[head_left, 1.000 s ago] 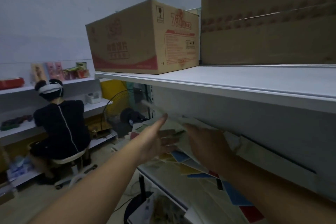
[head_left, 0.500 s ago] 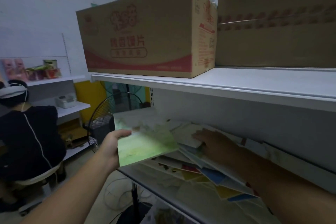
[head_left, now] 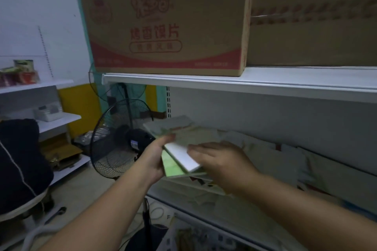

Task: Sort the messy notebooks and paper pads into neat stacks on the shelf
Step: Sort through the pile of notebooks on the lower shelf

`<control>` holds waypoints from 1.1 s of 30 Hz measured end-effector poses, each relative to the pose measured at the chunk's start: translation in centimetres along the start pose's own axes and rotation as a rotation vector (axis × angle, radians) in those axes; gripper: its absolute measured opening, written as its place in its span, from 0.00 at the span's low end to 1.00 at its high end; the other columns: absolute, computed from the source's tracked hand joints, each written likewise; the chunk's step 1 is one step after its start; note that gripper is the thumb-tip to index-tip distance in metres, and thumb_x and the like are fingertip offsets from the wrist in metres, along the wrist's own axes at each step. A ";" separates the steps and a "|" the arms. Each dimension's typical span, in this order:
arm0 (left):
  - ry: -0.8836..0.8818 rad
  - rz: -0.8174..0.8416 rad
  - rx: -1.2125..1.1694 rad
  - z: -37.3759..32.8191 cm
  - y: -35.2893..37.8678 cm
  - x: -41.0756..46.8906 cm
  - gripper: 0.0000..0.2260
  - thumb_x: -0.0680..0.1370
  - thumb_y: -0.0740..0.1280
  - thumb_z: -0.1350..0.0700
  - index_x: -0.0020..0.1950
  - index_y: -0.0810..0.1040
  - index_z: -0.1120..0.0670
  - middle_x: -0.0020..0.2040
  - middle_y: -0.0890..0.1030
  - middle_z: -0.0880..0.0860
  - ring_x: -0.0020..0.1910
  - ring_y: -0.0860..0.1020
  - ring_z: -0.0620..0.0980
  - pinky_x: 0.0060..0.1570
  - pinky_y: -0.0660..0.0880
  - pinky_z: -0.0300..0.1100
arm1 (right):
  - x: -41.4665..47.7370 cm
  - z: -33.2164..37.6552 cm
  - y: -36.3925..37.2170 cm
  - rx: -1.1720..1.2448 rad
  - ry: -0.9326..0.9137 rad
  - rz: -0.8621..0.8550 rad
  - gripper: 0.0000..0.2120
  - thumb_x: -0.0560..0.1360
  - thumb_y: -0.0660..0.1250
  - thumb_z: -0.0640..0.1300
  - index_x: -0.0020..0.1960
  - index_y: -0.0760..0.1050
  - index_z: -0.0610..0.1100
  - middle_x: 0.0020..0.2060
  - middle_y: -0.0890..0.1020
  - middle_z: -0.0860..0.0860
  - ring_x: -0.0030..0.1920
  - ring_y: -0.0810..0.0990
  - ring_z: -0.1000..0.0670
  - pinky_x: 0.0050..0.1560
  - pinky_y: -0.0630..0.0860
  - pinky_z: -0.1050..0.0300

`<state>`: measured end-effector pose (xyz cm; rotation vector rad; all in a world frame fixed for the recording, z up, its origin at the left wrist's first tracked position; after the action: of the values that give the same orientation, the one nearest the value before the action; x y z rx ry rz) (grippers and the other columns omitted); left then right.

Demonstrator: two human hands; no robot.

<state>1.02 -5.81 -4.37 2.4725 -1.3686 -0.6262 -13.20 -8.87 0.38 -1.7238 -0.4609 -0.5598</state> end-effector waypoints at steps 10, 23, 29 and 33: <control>-0.025 0.082 0.068 1.3 0.0 1.5 0.09 0.76 0.62 0.60 0.54 0.75 0.61 0.43 0.79 0.63 0.42 0.77 0.62 0.48 0.73 0.53 | -11.8 -9.2 -0.9 0.163 0.804 0.590 0.32 0.77 0.59 0.61 0.76 0.54 0.52 0.76 0.55 0.56 0.75 0.55 0.55 0.70 0.54 0.64; 0.096 0.092 0.335 0.6 5.7 -1.5 0.03 0.77 0.61 0.64 0.47 0.75 0.62 0.37 0.77 0.62 0.35 0.76 0.59 0.37 0.72 0.46 | -7.6 -9.5 -10.6 -0.311 0.881 0.288 0.08 0.79 0.57 0.45 0.56 0.71 0.45 0.51 0.79 0.46 0.49 0.79 0.44 0.42 0.70 0.57; -0.012 0.267 0.168 7.8 17.1 -5.4 0.23 0.69 0.69 0.43 0.52 0.81 0.62 0.48 0.84 0.63 0.49 0.81 0.62 0.56 0.75 0.58 | -11.5 -3.5 -11.7 -0.437 0.762 0.155 0.21 0.40 0.80 0.50 0.20 0.71 0.44 0.15 0.70 0.50 0.13 0.68 0.50 0.32 0.40 0.69; -0.070 0.308 0.245 12.8 23.5 -7.9 0.16 0.75 0.68 0.53 0.57 0.79 0.64 0.51 0.82 0.64 0.48 0.80 0.62 0.53 0.75 0.55 | -19.7 -3.6 -14.8 -0.314 0.825 0.173 0.17 0.69 0.60 0.54 0.27 0.75 0.48 0.23 0.76 0.51 0.21 0.75 0.50 0.23 0.50 0.64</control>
<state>-26.25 -11.61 -4.05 2.3576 -1.9058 -0.5045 -38.10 -9.34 0.99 -1.6257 0.3753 -1.1814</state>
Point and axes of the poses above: each hand's wrist, its own x-axis towards the middle knuckle, its own y-axis out of the palm, z = x × y, the point moved 7 cm from there along x, towards the middle knuckle
